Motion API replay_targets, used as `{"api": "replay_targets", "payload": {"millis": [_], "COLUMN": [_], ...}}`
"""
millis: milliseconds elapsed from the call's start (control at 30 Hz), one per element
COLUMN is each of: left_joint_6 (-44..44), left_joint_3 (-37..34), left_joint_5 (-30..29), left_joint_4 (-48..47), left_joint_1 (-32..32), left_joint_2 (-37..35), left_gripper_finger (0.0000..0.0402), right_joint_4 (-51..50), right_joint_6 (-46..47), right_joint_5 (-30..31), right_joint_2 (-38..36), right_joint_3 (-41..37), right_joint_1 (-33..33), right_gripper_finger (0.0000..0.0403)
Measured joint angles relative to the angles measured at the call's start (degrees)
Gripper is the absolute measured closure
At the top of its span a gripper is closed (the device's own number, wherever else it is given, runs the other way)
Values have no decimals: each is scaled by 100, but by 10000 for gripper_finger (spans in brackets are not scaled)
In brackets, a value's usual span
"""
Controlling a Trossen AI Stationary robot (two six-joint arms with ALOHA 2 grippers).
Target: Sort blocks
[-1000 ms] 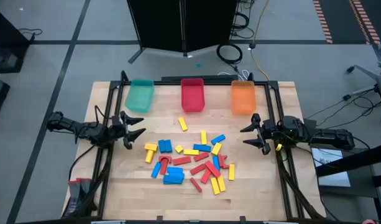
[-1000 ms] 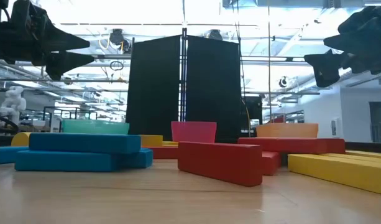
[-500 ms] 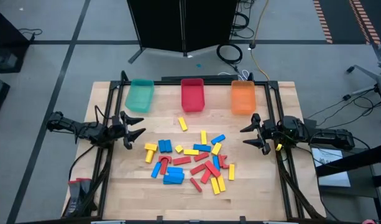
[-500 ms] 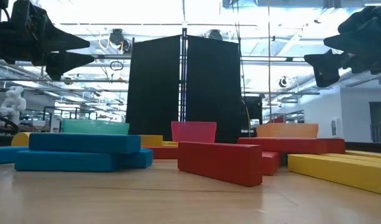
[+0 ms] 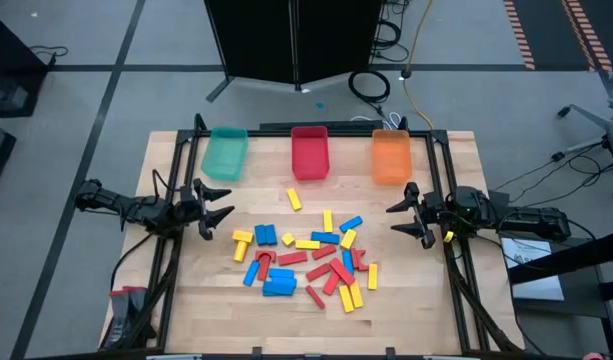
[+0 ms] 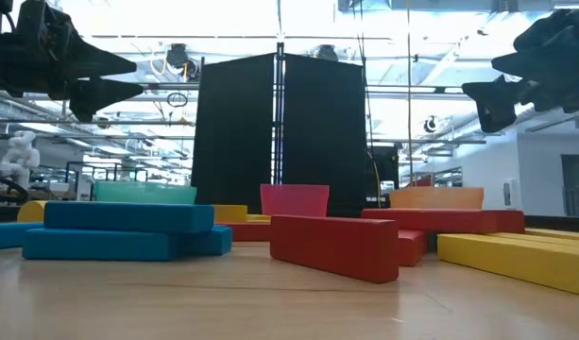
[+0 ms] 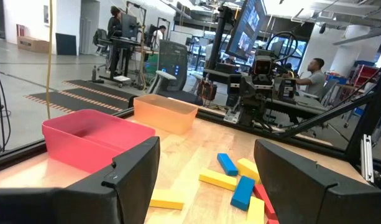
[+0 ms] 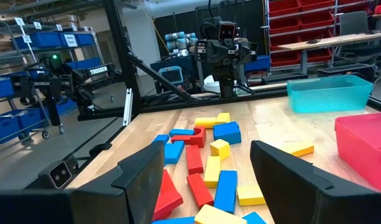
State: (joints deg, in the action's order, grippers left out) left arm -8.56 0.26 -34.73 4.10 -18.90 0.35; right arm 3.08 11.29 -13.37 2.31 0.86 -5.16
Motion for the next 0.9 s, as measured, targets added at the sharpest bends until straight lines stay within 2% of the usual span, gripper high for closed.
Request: {"api": "replay_targets", "payload": {"millis": [300, 400, 533, 600, 667, 700, 767, 833, 900], "left_joint_6": [0, 1, 1, 91, 627, 836, 889, 990, 1116], "left_joint_3": [-1, -1, 0, -1, 1, 1, -1, -1, -1], "left_joint_5": [1, 1, -1, -5, -162, -246, -259, -276, -349], "left_joint_4": [-2, -1, 0, 0, 18, 55, 243, 550, 904], "left_joint_1": [0, 0, -1, 0, 13, 17, 17, 17, 17], "left_joint_2": [1, 1, 1, 1, 0, 1, 1, 1, 1], "left_gripper_finger": [134, 134, 134, 134, 134, 134, 134, 134, 134], "right_joint_4": [128, 440, 1632, 2505, 3576, 4074, 4786, 4786, 4239], "right_joint_6": [240, 1167, 3120, 3811, 4137, 4063, 3202, 2234, 1550], "right_joint_5": [117, 147, 246, 550, 1089, 1285, 1394, 1317, 1307], "right_joint_2": [1, 6, 30, 32, 32, 32, 40, 111, 343], "right_joint_3": [-4, -6, -6, -6, 41, 136, 489, 1025, 1624], "right_joint_1": [0, 0, 1, 2, 2, 2, 2, 2, 2], "right_gripper_finger": [167, 167, 168, 171, 175, 177, 183, 191, 198]}}
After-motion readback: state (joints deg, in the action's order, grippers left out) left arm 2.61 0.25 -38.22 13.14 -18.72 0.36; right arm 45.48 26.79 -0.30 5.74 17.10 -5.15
